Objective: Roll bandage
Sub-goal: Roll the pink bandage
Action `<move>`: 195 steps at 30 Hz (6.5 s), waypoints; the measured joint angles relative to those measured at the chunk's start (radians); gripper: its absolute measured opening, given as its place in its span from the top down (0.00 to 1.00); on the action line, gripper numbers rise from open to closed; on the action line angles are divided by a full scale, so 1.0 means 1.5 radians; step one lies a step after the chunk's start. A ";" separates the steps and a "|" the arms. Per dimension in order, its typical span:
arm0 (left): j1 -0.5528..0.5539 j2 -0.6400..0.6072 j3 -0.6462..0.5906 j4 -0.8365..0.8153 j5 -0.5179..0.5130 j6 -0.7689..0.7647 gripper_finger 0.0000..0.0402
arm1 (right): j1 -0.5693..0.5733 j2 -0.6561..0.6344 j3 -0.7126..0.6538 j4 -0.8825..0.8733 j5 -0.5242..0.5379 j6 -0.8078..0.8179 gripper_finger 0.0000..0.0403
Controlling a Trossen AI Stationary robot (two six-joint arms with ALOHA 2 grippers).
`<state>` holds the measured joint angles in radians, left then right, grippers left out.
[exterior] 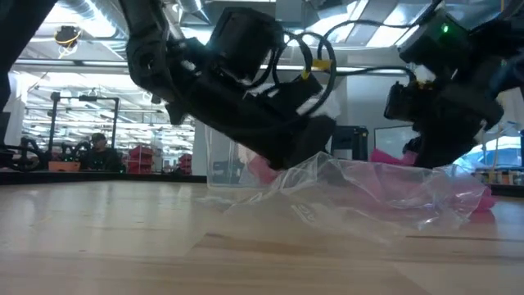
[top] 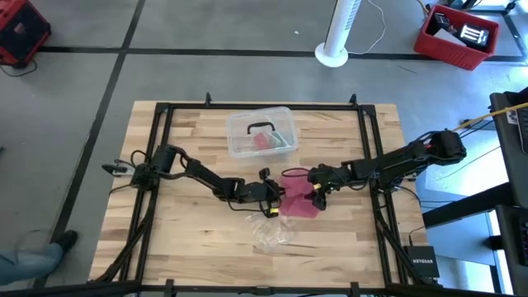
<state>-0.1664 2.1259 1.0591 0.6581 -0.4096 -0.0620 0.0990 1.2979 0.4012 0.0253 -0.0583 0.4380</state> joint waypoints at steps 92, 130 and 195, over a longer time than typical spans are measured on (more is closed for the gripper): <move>-0.142 -0.316 -0.004 -0.571 -0.233 -0.038 0.99 | 0.008 -0.181 0.287 -0.538 -0.034 -0.164 0.75; -0.163 -0.325 0.045 -0.374 -0.470 0.398 0.99 | 0.095 -0.136 0.071 0.126 -0.093 -0.172 0.61; -0.153 -0.398 0.042 -0.256 -0.208 0.133 0.99 | 0.113 -0.329 0.118 -0.021 -0.149 -0.102 0.58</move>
<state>-0.3955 1.5291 1.1221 0.2744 -0.7216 0.1380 0.2691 0.8043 0.5777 -0.0058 -0.2817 0.2848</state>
